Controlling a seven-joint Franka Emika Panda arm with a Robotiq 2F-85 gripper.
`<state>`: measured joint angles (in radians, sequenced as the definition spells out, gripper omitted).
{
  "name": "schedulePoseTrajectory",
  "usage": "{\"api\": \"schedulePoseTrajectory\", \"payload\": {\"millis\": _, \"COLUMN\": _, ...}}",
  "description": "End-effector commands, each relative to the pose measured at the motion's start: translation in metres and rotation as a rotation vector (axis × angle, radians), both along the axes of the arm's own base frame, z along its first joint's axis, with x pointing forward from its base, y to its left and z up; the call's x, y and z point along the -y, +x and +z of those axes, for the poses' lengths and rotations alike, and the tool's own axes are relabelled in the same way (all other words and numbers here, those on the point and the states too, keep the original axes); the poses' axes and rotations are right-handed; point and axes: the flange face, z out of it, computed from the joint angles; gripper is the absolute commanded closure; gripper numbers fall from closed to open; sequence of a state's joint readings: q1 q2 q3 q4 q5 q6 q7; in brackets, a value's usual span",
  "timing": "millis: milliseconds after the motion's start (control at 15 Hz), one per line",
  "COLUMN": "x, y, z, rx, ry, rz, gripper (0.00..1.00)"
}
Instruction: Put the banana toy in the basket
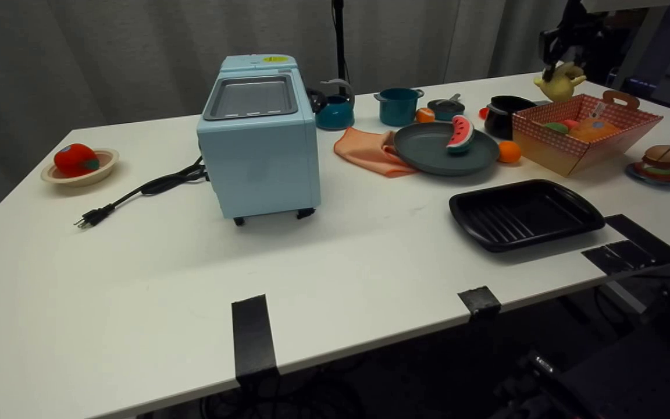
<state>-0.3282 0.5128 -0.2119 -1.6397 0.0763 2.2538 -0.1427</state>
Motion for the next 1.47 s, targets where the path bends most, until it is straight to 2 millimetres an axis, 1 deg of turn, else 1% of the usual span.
{"api": "schedulePoseTrajectory", "payload": {"millis": 0, "x": 0.008, "y": 0.006, "z": 0.009, "rx": -0.017, "ry": 0.001, "rz": -0.015, "gripper": 0.14}}
{"api": "schedulePoseTrajectory", "payload": {"millis": 133, "x": 0.008, "y": 0.007, "z": 0.012, "rx": -0.018, "ry": 0.004, "rz": -0.015, "gripper": 0.0}}
{"api": "schedulePoseTrajectory", "payload": {"millis": 800, "x": 0.008, "y": 0.011, "z": 0.031, "rx": 0.0, "ry": 0.008, "rz": -0.017, "gripper": 0.0}}
{"api": "schedulePoseTrajectory", "payload": {"millis": 867, "x": 0.004, "y": 0.009, "z": 0.023, "rx": 0.006, "ry": -0.001, "rz": 0.001, "gripper": 0.0}}
{"api": "schedulePoseTrajectory", "payload": {"millis": 1400, "x": 0.004, "y": 0.01, "z": 0.025, "rx": 0.01, "ry": -0.003, "rz": 0.001, "gripper": 0.0}}
